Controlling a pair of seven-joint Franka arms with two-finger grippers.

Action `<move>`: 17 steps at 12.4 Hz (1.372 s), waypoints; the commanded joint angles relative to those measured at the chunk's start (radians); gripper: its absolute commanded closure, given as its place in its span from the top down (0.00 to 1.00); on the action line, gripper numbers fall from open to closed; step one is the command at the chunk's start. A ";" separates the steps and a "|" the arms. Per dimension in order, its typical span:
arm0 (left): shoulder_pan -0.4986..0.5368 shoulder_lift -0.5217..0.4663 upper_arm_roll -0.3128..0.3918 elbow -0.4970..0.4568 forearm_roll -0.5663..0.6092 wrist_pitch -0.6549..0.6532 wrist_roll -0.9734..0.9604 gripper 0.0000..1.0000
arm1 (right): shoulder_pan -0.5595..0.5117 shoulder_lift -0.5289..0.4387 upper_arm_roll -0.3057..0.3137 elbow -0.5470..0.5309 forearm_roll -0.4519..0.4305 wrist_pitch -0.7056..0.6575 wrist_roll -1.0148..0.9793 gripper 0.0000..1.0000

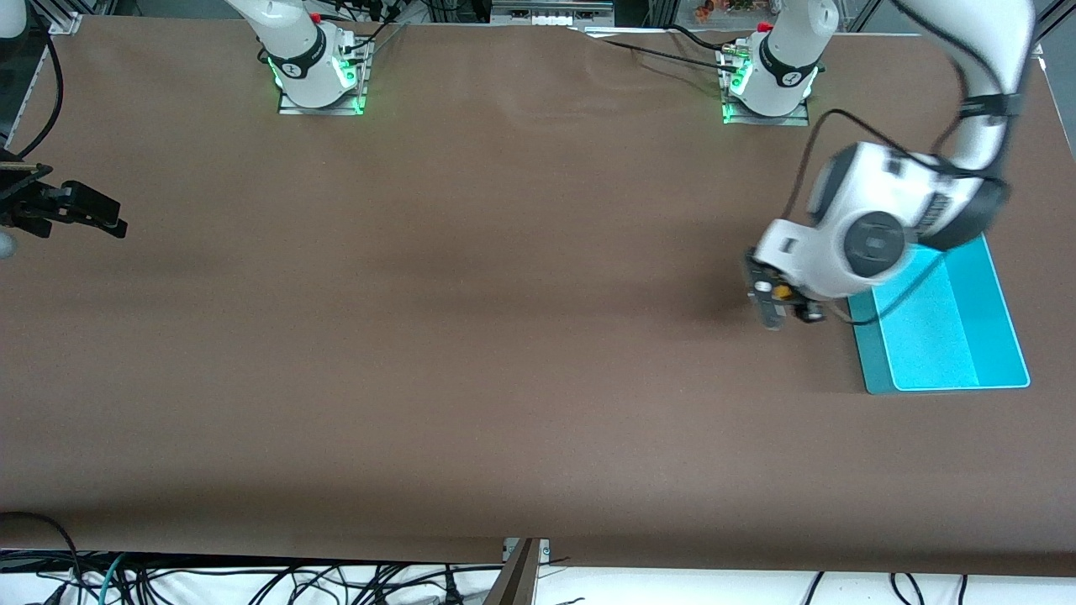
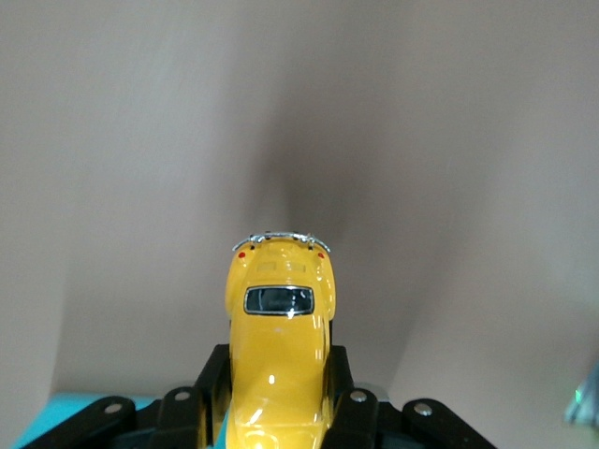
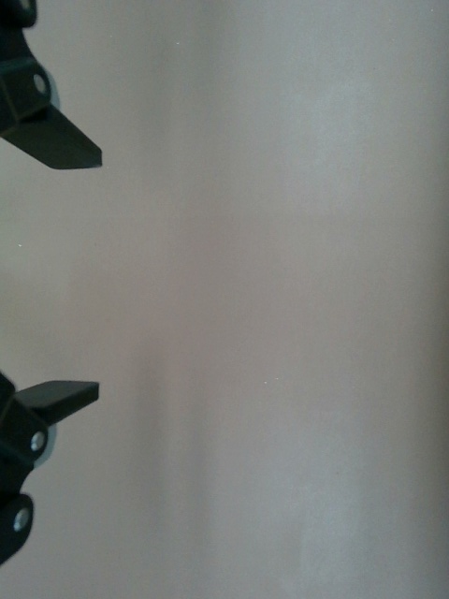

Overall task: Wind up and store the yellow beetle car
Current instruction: 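Lift the car with the left gripper and carry it over the blue bin, then lower the car into the blue bin and open the left gripper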

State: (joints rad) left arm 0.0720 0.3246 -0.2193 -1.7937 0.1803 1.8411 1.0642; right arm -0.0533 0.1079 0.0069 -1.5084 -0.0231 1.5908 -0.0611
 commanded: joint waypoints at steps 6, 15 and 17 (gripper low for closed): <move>0.342 0.040 0.012 0.062 0.047 -0.045 0.384 0.14 | 0.003 -0.008 -0.001 -0.003 -0.009 -0.009 0.017 1.00; 0.443 0.235 0.011 0.014 0.084 0.246 0.718 0.17 | 0.003 -0.008 0.001 -0.003 -0.003 -0.008 0.017 1.00; 0.454 0.252 0.011 0.010 0.083 0.273 0.724 0.19 | 0.003 -0.008 0.001 -0.003 -0.003 -0.008 0.017 1.00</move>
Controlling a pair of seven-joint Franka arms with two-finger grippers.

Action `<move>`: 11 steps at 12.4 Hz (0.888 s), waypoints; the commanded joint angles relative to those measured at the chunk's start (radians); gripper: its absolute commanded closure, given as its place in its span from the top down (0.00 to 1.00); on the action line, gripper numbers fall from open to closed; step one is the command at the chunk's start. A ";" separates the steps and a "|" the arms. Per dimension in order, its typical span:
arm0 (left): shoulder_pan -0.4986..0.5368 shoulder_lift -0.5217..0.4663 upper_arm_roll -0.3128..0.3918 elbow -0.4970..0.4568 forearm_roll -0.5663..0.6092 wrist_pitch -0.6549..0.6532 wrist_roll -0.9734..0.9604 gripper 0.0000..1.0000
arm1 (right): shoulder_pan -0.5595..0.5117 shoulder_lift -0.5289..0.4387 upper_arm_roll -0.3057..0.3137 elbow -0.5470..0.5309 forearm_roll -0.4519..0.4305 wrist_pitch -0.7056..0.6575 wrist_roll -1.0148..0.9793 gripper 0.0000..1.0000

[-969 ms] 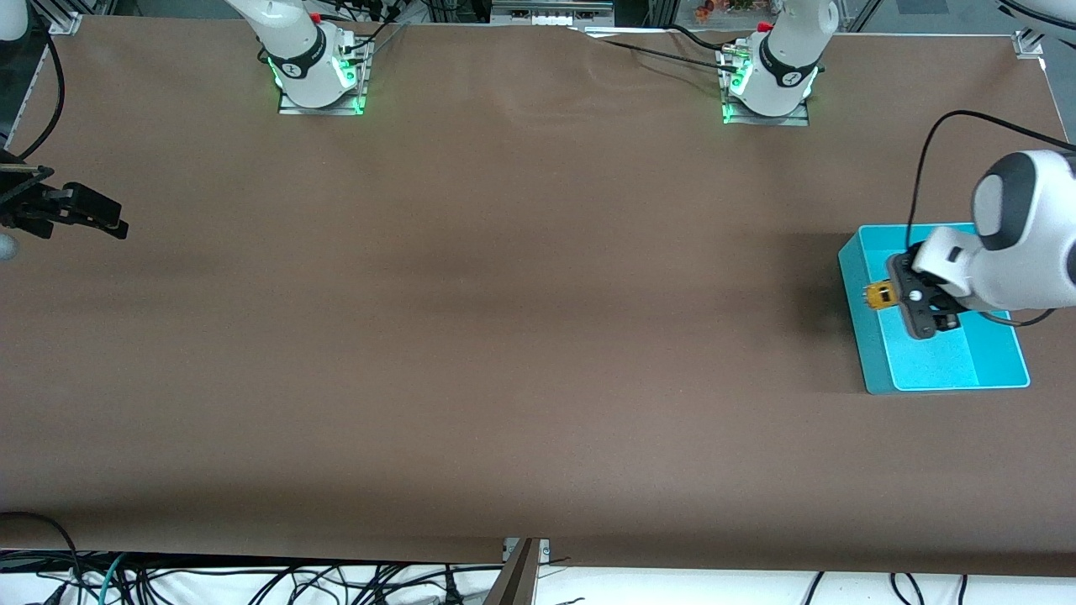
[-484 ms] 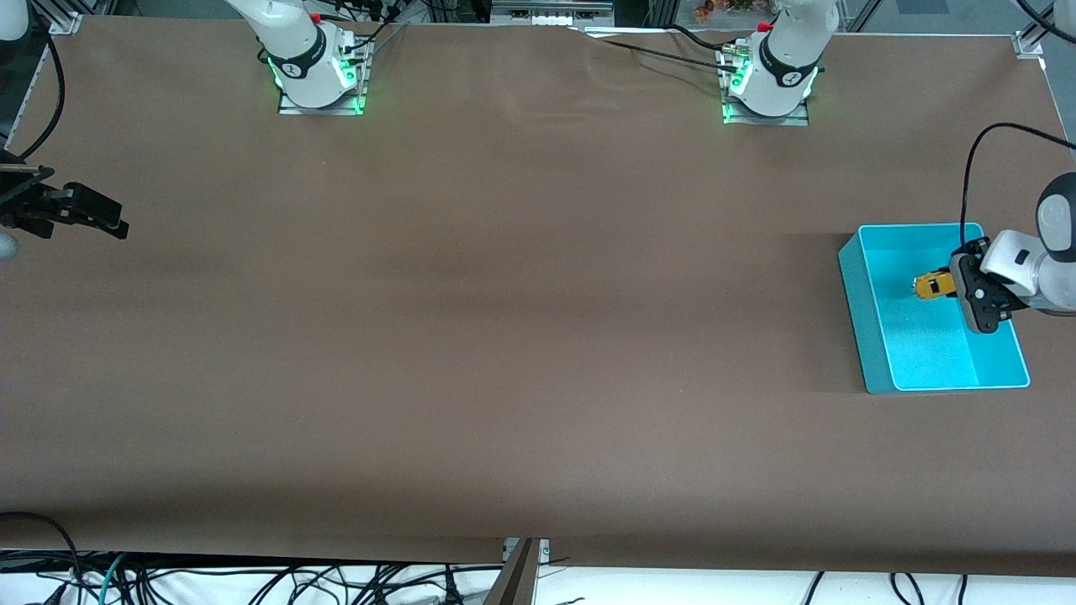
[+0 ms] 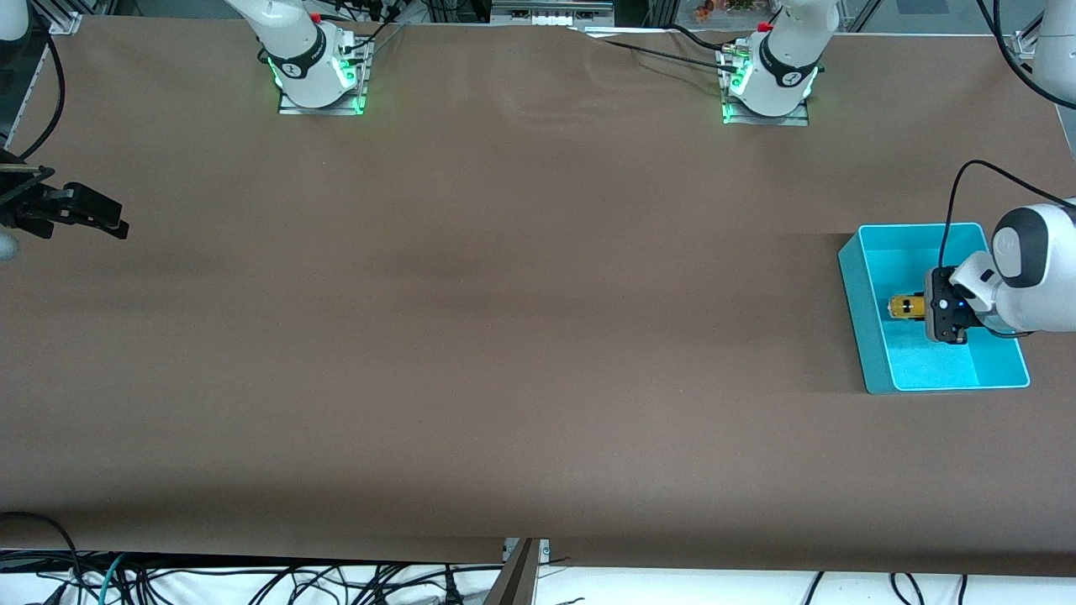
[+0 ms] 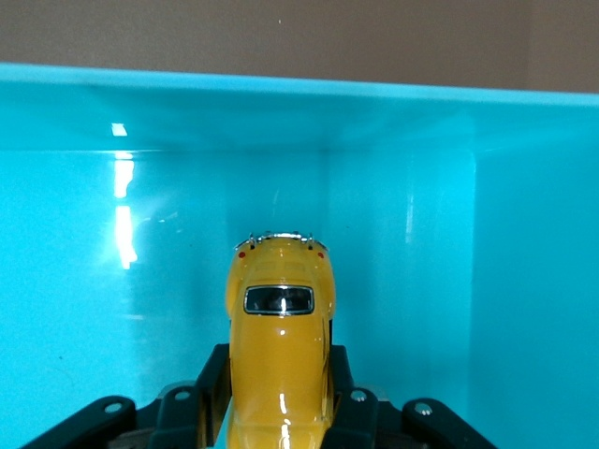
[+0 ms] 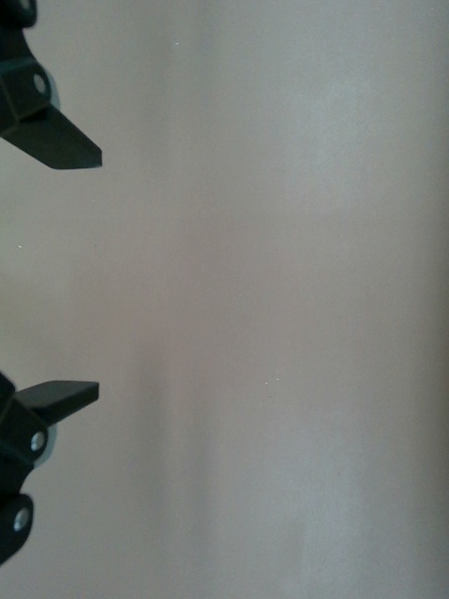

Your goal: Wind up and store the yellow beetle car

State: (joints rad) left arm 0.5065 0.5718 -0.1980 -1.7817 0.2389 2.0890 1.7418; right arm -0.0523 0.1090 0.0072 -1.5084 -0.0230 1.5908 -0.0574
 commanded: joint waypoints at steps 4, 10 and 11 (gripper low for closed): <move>0.033 0.002 -0.014 0.004 0.022 0.027 0.050 1.00 | 0.002 -0.009 0.000 -0.003 -0.003 -0.005 0.013 1.00; 0.024 -0.150 -0.101 0.096 0.013 -0.297 -0.175 1.00 | 0.002 -0.009 0.000 -0.003 -0.002 -0.006 0.014 1.00; 0.024 -0.156 -0.128 0.144 0.013 -0.384 -0.229 1.00 | 0.002 -0.009 0.000 -0.003 -0.002 -0.006 0.014 1.00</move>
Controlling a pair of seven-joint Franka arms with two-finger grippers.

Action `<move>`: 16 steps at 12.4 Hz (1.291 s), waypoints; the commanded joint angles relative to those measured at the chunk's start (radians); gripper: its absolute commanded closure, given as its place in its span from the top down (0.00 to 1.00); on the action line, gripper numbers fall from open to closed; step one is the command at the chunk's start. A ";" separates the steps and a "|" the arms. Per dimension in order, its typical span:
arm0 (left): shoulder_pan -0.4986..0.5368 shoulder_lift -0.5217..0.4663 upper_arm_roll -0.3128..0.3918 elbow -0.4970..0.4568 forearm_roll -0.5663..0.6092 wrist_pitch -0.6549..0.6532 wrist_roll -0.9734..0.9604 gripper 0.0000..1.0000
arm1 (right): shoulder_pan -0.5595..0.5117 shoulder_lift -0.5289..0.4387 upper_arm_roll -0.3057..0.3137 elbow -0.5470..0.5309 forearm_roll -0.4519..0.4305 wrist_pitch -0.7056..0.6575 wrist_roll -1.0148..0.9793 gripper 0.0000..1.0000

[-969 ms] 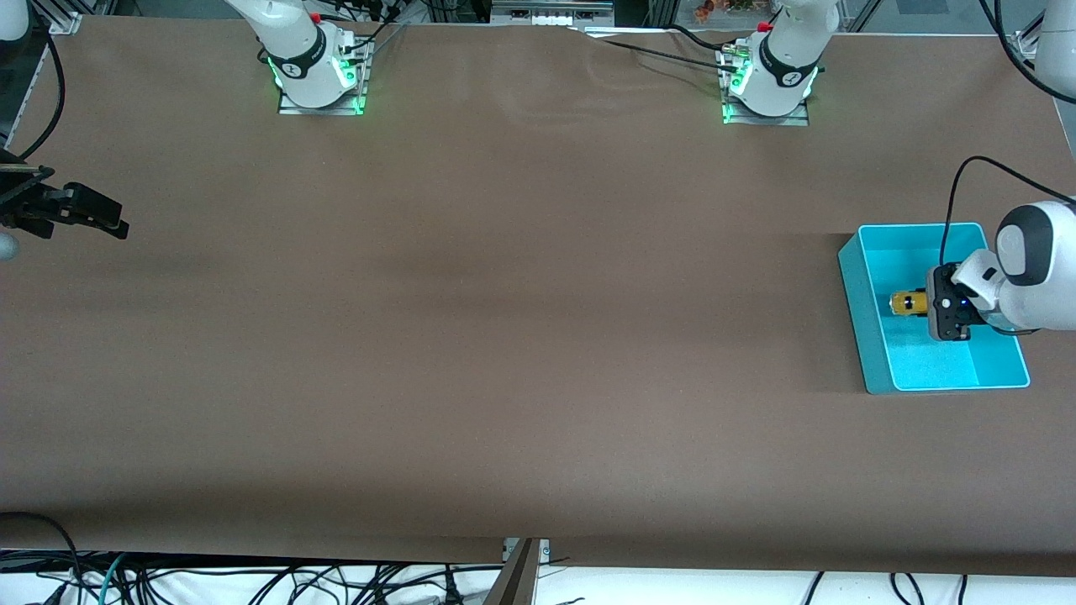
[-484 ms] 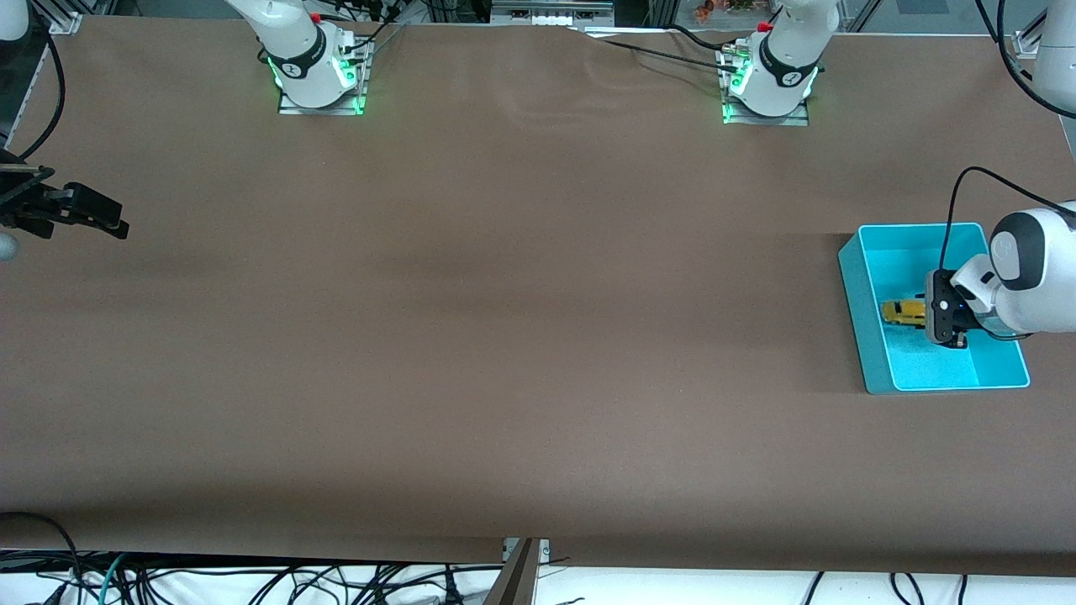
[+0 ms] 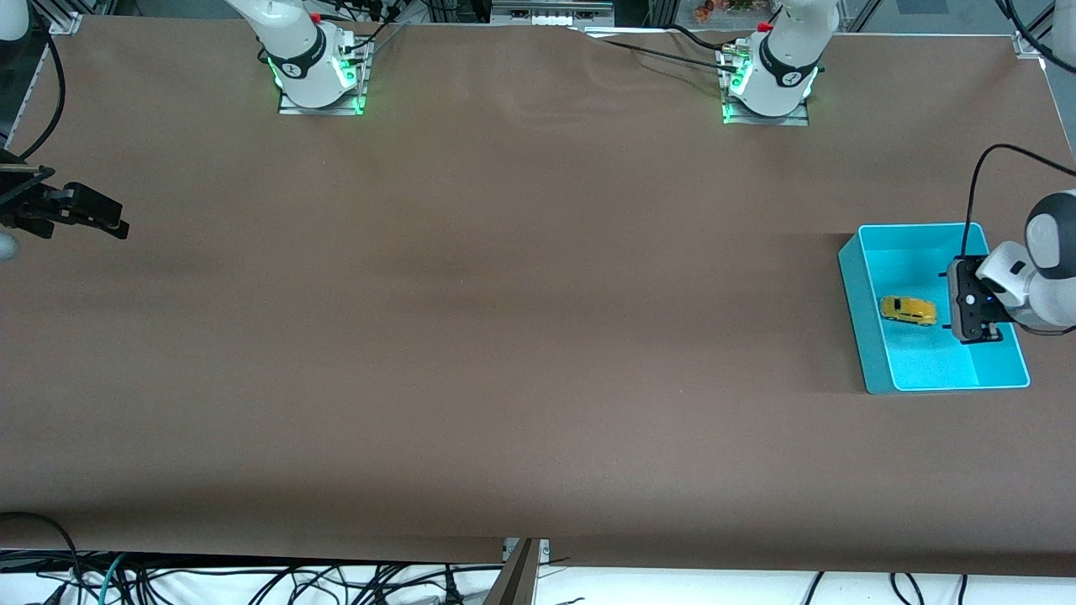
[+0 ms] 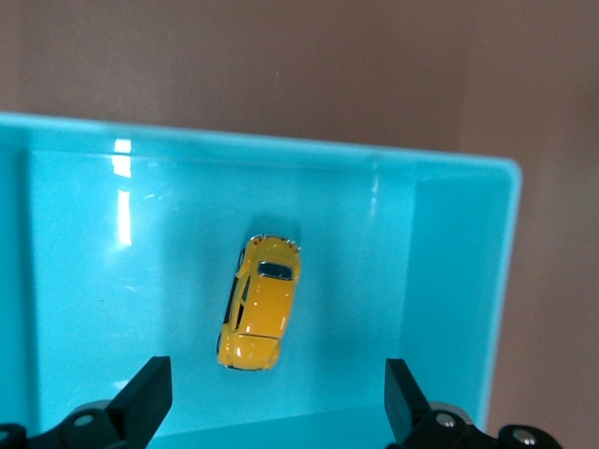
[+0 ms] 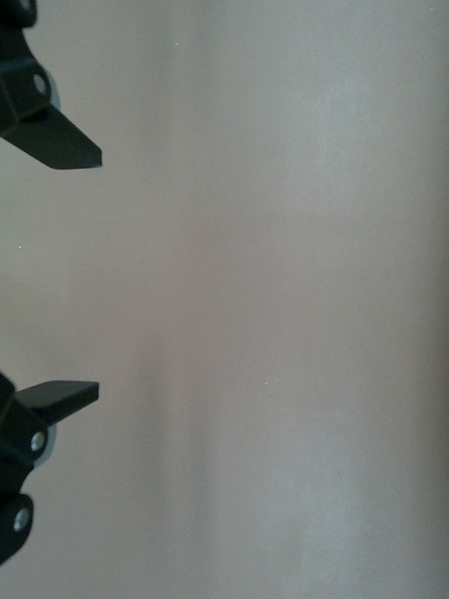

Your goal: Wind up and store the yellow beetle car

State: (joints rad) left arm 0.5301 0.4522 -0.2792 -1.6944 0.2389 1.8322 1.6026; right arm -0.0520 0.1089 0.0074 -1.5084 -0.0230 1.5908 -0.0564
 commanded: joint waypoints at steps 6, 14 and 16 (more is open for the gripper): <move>-0.001 -0.049 -0.242 0.301 0.011 -0.471 -0.468 1.00 | 0.001 -0.009 0.000 -0.003 -0.002 -0.006 0.013 1.00; -0.421 -0.407 0.079 0.132 -0.248 -0.423 -1.166 1.00 | 0.001 -0.009 0.000 -0.003 -0.002 -0.003 0.012 1.00; -0.443 -0.475 0.094 0.040 -0.253 -0.331 -1.316 1.00 | 0.001 -0.009 0.000 -0.003 -0.002 -0.005 0.012 1.00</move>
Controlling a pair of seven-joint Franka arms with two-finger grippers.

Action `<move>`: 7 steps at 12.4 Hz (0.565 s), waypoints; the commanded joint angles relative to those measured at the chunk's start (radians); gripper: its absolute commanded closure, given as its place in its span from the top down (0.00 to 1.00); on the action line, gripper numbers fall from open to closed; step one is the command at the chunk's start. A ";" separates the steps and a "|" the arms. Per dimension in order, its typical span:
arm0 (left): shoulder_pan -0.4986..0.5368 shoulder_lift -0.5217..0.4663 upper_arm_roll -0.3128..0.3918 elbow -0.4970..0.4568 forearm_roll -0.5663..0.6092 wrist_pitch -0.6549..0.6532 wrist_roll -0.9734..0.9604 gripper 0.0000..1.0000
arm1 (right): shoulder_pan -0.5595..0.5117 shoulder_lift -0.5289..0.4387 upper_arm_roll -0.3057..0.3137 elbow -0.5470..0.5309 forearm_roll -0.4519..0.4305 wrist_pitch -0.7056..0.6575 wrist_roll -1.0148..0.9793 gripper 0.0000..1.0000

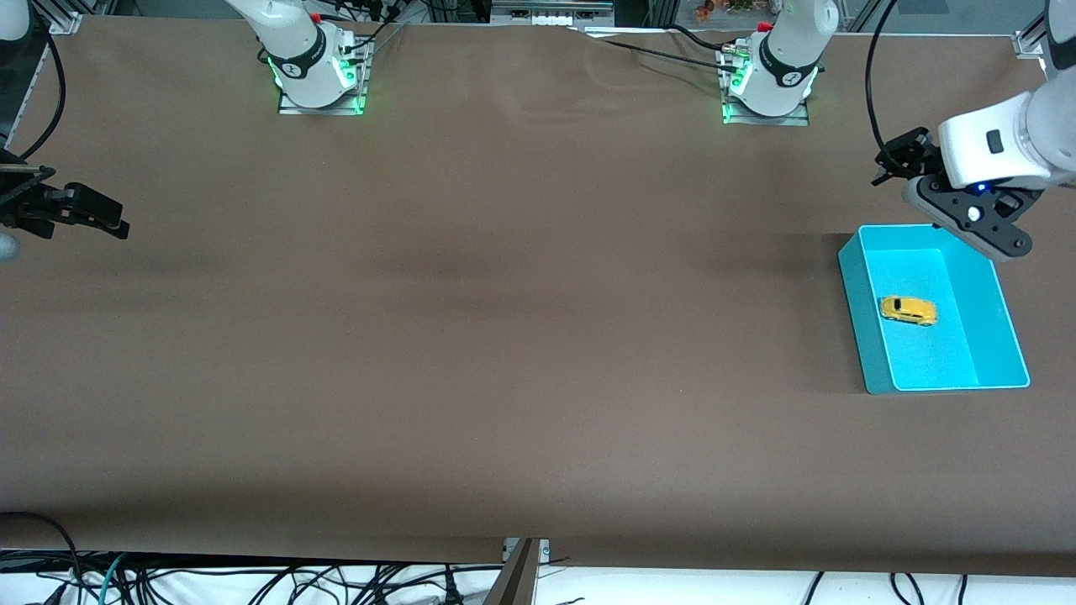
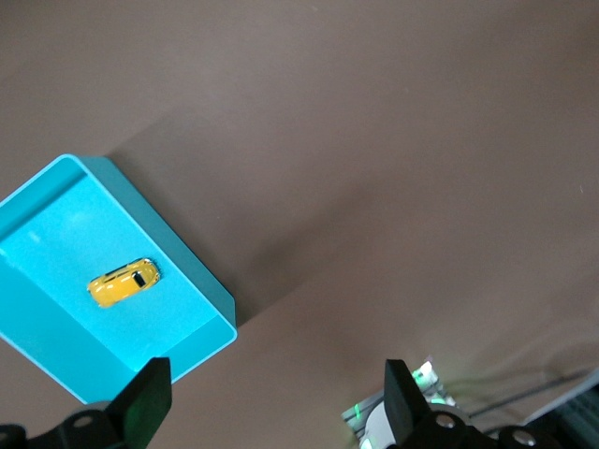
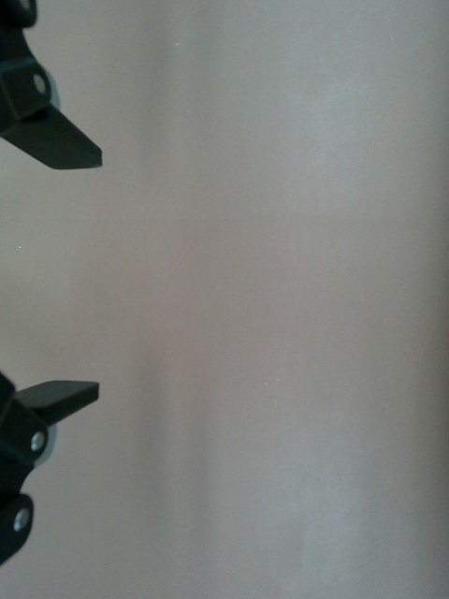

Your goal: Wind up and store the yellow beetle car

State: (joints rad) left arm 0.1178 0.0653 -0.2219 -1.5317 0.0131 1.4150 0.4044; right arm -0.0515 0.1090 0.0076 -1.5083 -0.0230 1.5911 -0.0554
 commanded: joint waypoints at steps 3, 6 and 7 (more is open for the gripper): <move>-0.076 -0.097 0.105 -0.137 -0.033 0.139 -0.444 1.00 | 0.001 -0.009 0.000 -0.003 -0.002 -0.003 0.012 1.00; -0.070 -0.097 0.111 -0.156 -0.035 0.173 -0.447 1.00 | 0.001 -0.009 0.000 -0.003 -0.002 -0.003 0.011 1.00; -0.072 -0.105 0.118 -0.177 -0.035 0.195 -0.449 1.00 | 0.001 -0.009 0.000 -0.003 -0.002 -0.003 0.011 1.00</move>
State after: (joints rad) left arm 0.0586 -0.0056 -0.1226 -1.6560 0.0056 1.5675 -0.0195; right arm -0.0515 0.1090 0.0076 -1.5083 -0.0230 1.5912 -0.0553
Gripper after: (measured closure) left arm 0.000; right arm 0.000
